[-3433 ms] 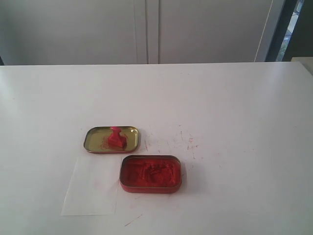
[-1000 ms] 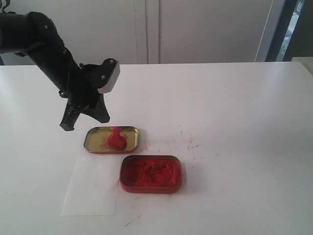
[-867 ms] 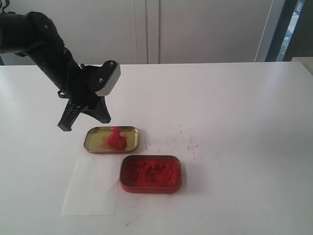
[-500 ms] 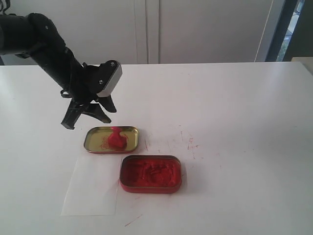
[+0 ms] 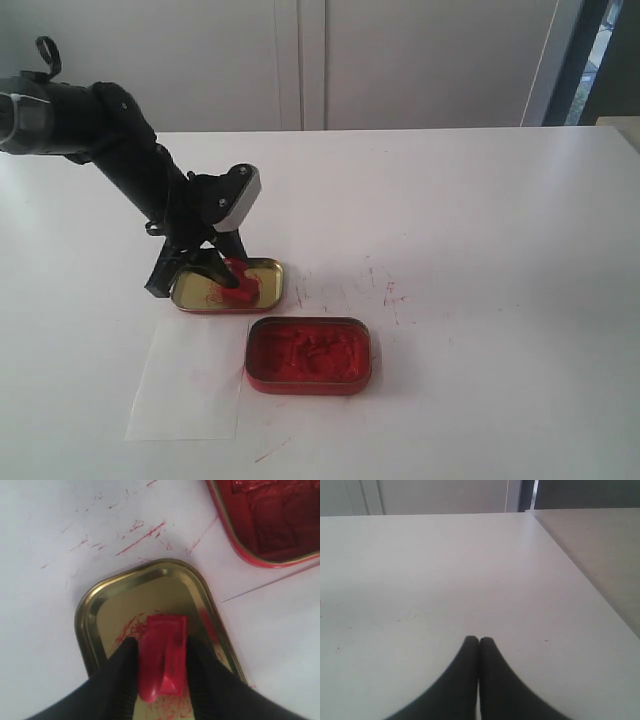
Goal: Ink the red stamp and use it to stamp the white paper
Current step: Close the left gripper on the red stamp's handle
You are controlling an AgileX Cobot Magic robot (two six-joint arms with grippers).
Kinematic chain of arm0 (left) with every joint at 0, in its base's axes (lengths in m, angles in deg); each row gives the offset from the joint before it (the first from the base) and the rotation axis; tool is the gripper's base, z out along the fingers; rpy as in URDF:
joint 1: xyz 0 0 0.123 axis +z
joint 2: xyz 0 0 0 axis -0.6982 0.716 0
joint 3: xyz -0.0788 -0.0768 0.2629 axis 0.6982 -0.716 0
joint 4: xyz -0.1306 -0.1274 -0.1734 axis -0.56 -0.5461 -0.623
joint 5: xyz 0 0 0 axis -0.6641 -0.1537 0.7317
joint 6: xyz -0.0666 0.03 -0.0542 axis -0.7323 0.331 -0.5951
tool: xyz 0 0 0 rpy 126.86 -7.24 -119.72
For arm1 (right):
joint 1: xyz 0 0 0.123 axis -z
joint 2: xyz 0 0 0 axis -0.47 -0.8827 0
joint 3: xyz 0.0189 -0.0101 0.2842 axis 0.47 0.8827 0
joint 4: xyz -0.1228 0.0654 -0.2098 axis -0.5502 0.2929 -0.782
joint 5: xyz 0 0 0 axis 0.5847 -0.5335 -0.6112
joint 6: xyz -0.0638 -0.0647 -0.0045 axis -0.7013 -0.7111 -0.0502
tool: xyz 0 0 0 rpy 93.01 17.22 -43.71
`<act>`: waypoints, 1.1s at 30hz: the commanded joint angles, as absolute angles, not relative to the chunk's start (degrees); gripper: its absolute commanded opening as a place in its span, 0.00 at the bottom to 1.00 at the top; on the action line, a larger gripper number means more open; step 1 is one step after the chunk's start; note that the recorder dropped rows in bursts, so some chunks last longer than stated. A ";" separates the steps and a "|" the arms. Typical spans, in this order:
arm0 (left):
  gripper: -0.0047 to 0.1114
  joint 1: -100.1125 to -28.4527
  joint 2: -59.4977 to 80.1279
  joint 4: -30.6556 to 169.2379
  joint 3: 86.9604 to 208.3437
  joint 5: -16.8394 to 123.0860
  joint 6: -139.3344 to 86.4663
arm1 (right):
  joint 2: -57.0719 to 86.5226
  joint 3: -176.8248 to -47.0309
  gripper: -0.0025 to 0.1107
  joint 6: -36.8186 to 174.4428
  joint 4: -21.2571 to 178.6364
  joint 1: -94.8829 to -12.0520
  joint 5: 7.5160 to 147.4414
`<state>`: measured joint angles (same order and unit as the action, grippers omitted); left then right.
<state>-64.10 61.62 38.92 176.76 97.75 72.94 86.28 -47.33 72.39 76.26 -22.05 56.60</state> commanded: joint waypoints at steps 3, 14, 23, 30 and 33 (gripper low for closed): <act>0.38 -64.36 63.42 36.06 176.92 98.97 73.25 | 86.52 -47.03 0.02 71.92 76.13 -22.28 57.44; 0.35 -64.36 62.57 35.98 176.92 98.75 73.25 | 86.52 -47.03 0.02 71.92 76.13 -22.28 57.44; 0.33 -64.36 61.77 35.98 176.96 97.70 73.25 | 86.52 -47.03 0.02 71.92 76.13 -22.28 57.44; 0.08 -64.36 61.77 36.84 176.96 97.35 73.25 | 86.52 -47.03 0.02 71.92 76.13 -22.28 57.44; 0.04 -64.36 61.77 36.97 176.96 96.87 72.37 | 86.52 -47.03 0.02 71.92 76.13 -22.28 57.44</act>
